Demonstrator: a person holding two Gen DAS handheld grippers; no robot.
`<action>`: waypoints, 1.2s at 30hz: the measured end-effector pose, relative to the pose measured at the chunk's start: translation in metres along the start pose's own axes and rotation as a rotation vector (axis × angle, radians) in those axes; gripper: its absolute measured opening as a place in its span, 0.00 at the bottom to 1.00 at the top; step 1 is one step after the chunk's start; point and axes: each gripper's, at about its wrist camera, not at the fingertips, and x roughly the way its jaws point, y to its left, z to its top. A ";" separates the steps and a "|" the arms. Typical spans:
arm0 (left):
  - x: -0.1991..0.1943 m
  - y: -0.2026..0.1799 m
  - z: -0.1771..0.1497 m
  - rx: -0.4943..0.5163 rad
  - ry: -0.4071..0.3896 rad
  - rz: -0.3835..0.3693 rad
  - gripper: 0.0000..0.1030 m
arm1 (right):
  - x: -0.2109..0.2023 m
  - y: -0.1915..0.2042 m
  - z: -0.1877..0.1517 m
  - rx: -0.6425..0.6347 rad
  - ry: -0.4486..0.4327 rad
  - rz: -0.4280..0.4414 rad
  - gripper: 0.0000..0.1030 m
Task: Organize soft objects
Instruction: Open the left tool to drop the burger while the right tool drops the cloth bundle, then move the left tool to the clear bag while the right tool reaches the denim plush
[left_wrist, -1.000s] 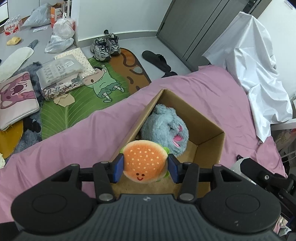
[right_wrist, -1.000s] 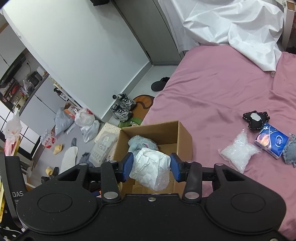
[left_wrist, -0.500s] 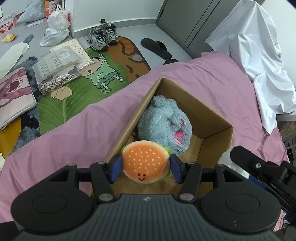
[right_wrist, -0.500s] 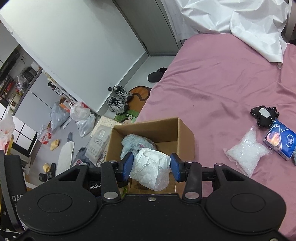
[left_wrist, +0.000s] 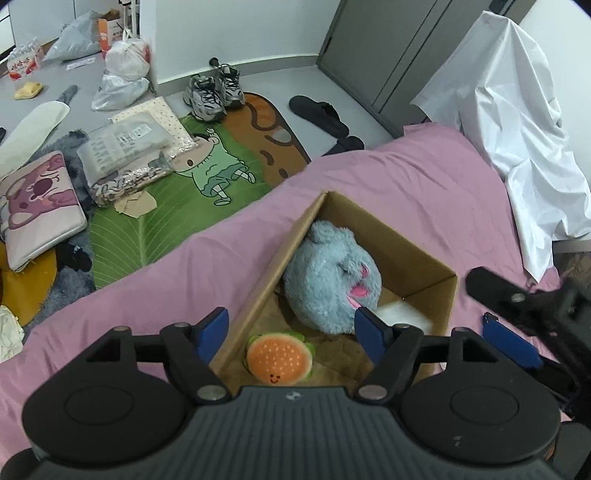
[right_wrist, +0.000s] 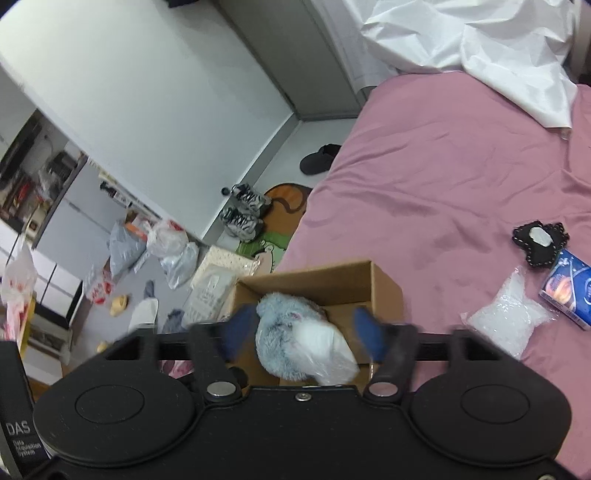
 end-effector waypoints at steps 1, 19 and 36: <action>-0.002 0.000 0.000 -0.001 -0.005 0.004 0.72 | -0.003 -0.001 0.000 0.003 -0.011 0.000 0.73; -0.034 -0.019 -0.021 0.037 -0.046 -0.032 1.00 | -0.061 -0.028 -0.014 -0.045 -0.060 -0.038 0.96; -0.068 -0.053 -0.051 0.116 -0.137 -0.027 1.00 | -0.109 -0.066 -0.020 -0.059 -0.114 -0.036 1.00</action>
